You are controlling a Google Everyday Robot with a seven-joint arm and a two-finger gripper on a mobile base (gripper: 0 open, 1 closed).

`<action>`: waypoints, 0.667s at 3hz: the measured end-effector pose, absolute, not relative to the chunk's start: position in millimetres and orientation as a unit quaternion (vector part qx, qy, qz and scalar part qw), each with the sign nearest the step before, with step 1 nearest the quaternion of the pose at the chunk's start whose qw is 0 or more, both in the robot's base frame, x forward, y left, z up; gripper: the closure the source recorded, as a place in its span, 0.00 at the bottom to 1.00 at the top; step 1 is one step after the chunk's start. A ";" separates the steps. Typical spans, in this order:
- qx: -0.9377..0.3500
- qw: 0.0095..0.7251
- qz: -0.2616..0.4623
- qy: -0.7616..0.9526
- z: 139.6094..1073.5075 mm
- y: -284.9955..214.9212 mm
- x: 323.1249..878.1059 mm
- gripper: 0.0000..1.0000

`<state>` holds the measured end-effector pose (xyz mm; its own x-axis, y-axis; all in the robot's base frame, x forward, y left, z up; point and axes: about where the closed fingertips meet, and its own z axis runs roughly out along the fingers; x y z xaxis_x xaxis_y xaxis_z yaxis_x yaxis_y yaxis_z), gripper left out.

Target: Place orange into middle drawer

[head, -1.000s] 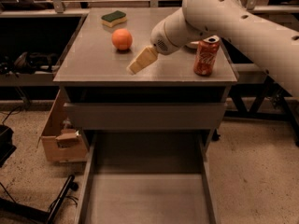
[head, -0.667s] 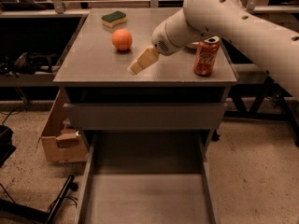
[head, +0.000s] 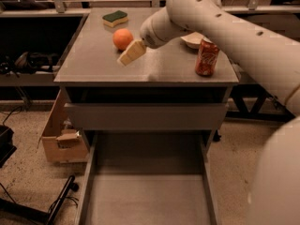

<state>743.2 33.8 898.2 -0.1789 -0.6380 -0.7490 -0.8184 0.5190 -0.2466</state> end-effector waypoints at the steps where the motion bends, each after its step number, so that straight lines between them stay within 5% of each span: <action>1: -0.463 0.443 0.110 0.760 898.9 56.8 790.0 0.00; 2: -0.441 0.444 0.115 0.771 892.0 70.1 822.6 0.00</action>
Offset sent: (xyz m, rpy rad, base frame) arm 0.1197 0.0477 -0.0090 0.0948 0.0143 -0.1244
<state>822.6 70.1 892.0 -0.2164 -0.5783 -0.7866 -0.7822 0.5849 -0.2147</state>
